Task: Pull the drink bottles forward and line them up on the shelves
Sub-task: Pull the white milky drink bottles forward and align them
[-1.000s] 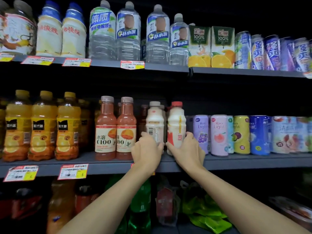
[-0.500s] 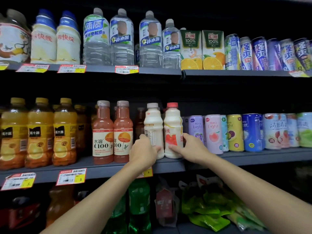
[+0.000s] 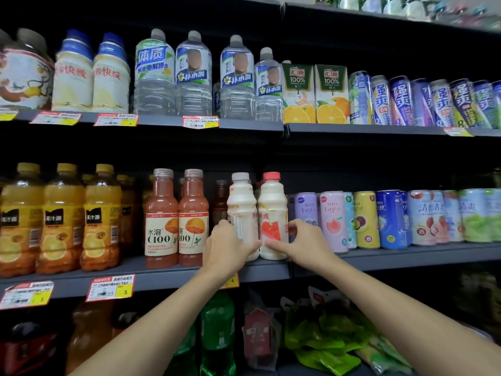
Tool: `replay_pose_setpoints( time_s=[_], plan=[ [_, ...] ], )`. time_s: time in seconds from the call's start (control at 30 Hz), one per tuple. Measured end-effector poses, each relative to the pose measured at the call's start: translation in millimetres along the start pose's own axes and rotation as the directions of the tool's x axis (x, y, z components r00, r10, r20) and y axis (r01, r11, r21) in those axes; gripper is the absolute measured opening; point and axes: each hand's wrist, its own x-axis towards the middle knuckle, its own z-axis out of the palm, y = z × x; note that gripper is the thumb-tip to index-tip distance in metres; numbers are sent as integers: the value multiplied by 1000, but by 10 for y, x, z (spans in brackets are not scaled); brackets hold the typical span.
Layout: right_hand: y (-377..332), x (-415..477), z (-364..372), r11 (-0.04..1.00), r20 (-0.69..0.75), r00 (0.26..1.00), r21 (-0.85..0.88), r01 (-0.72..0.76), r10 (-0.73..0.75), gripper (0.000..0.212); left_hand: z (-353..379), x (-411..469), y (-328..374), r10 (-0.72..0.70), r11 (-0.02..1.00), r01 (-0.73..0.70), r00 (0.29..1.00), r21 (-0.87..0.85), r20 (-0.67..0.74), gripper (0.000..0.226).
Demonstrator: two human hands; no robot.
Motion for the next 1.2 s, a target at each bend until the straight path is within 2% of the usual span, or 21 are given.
replay_pose_setpoints(
  time_s=[0.13,0.33,0.4,0.47,0.53,0.6,0.7,0.8,0.93,1.03,1.1,1.2],
  plan=[
    [22,10,65,992,-43,999,-124,-20,15,69,21,-28,-1,2,998,2,999,70,-47,58],
    [118,89,-74,1000,115,993,13,13,-14,52,-10,26,-65,25,999,-27,999,48,42,53],
    [129,79,-100,999,139,990,41,7,-12,51,-17,27,-87,37,998,-38,999,45,32,49],
    [94,36,-86,999,116,993,50,-4,-2,58,-15,21,-109,60,997,-61,998,44,23,43],
    [42,-2,-38,998,59,998,-54,12,-9,72,-21,2,-108,65,997,-66,998,29,16,49],
    [19,-5,0,989,32,999,-146,25,-21,77,-26,-8,-95,66,996,-67,998,65,17,66],
    [46,36,-19,992,90,995,-122,41,-30,68,-10,24,-102,64,985,-67,998,157,24,73],
    [128,95,-68,991,162,985,-107,81,-63,53,-28,80,-160,71,996,-75,994,40,83,71],
    [186,131,-124,997,244,968,-37,67,-56,59,-83,120,-224,127,992,-126,977,-19,173,69],
    [189,117,-99,996,252,965,-40,80,-67,74,-136,119,-229,200,974,-219,952,57,233,80],
    [199,120,-80,993,239,967,-57,106,-89,80,-153,112,-224,228,945,-276,941,176,249,88],
    [214,127,-88,993,258,961,-39,116,-102,80,-159,124,-231,247,919,-299,944,256,216,85]
  ],
)
